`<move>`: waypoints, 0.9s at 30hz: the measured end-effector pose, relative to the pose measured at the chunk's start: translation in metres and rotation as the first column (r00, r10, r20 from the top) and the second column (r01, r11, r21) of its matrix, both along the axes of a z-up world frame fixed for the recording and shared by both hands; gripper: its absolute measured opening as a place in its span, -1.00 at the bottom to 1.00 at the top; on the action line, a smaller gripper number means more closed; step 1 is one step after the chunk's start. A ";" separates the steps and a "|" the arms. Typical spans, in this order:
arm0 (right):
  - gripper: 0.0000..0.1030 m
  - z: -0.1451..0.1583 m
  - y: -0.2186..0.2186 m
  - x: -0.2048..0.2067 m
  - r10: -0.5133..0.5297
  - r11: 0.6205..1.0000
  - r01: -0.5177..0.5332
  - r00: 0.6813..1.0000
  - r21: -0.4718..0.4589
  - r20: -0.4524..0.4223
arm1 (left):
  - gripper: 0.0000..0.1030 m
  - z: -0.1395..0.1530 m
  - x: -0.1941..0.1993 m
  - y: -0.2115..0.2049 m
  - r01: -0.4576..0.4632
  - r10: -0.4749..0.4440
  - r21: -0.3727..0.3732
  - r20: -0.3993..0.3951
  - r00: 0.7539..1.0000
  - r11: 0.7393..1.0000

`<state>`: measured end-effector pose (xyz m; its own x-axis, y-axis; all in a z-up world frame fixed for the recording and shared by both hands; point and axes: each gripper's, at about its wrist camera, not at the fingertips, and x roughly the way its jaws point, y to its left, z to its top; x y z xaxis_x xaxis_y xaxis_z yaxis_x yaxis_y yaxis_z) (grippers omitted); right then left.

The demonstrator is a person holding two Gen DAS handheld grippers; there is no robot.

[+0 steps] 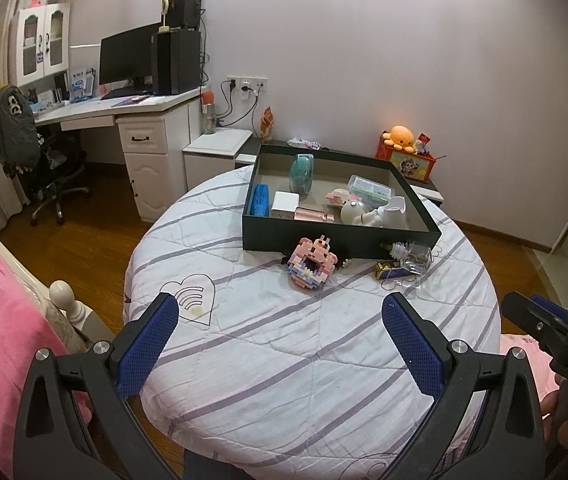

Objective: Organize rigid objects
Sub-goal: 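Raise both open tools away from the tray, then grasp the pink block donut figure with the left tool while the right tool grasps the glass bottle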

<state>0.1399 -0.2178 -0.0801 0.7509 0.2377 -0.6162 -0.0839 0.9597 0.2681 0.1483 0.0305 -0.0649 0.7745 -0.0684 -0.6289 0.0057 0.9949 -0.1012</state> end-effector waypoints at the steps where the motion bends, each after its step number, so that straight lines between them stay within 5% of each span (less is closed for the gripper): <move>1: 1.00 0.000 0.000 0.001 0.000 1.000 0.000 1.000 -0.002 -0.001 | 1.00 0.000 0.000 0.000 0.001 -0.001 0.001 -0.002 1.000 1.000; 14: 1.00 -0.015 -0.001 0.033 -0.005 1.000 0.004 0.999 -0.017 -0.053 | 1.00 -0.018 0.040 -0.010 0.031 -0.029 0.034 -0.054 0.998 0.999; 27: 1.00 -0.048 0.004 0.110 -0.009 0.999 0.004 0.989 -0.034 -0.145 | 1.00 -0.063 0.115 -0.031 0.071 -0.058 0.094 -0.131 0.990 0.993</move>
<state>0.2502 -0.2133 -0.1278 0.6541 0.2107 -0.7264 -0.0401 0.9687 0.2449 0.2633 -0.0007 -0.1282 0.6836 -0.0489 -0.7282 0.0638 0.9979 -0.0071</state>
